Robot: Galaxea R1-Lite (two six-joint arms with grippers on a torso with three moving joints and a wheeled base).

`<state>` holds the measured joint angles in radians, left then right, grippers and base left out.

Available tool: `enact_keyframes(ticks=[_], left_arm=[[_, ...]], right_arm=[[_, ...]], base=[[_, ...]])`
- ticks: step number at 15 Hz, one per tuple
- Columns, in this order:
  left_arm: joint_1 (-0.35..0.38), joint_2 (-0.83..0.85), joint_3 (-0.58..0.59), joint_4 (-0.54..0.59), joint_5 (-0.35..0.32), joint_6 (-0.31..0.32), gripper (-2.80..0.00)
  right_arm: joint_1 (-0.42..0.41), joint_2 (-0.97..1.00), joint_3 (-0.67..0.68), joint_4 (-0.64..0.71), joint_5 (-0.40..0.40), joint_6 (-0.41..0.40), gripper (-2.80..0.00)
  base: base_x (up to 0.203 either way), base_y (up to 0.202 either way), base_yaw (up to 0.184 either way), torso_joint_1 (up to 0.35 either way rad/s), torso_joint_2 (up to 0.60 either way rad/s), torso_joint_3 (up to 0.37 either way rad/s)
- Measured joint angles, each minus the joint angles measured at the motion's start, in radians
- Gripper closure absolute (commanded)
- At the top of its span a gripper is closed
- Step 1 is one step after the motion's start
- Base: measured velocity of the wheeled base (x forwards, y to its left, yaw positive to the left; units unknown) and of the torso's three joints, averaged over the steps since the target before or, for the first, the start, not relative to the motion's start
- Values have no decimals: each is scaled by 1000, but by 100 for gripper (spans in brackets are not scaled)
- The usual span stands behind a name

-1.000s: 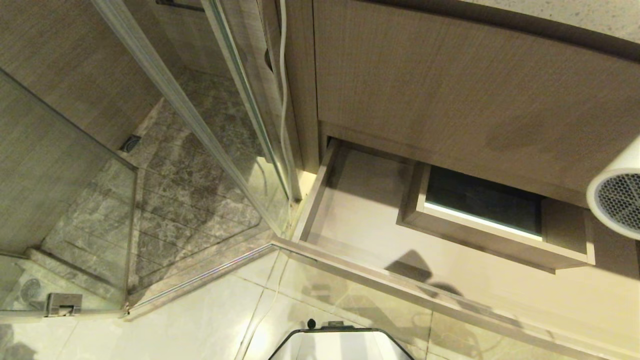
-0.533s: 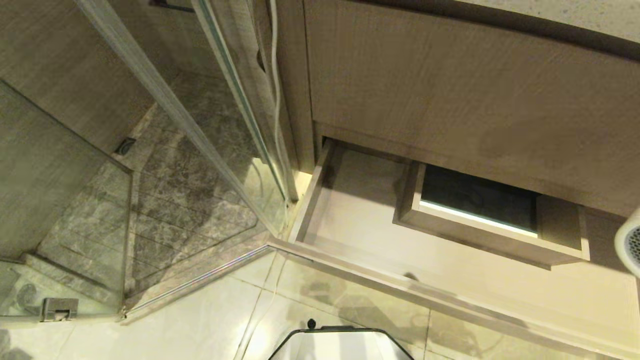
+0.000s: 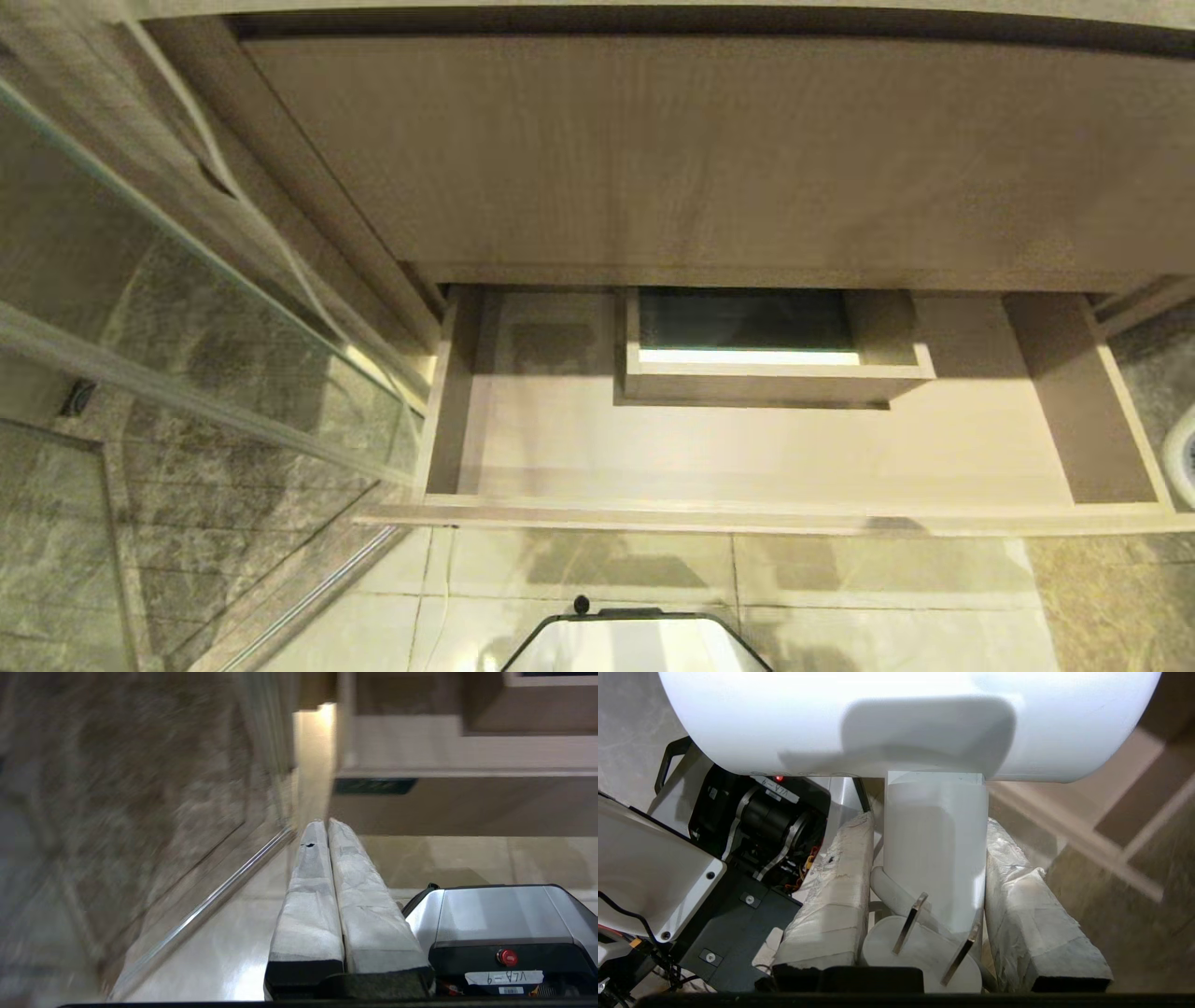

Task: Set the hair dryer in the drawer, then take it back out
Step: Put it into the drawer

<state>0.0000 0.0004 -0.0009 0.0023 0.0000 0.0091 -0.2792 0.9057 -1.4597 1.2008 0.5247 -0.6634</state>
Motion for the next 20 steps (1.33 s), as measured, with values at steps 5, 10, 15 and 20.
enact_keyframes(ticks=[5, 10, 15, 20], left_arm=[[0, 0, 0, -1, 0, 0, 0], [0, 0, 0, 0, 0, 0, 0], [0, 0, 0, 0, 0, 0, 0], [0, 0, 0, 0, 0, 0, 0]], right_arm=[[0, 1, 8, 1, -1, 0, 0], [-3, 13, 9, -4, -8, 1, 0], [-41, 97, -25, -15, -96, 8, 0], [-104, 288, -101, -22, -113, 6, 0]], base=[[0, 3, -80, 2, 1, 1], [0, 0, 0, 0, 0, 0], [0, 0, 0, 0, 0, 0], [0, 0, 0, 0, 0, 0]])
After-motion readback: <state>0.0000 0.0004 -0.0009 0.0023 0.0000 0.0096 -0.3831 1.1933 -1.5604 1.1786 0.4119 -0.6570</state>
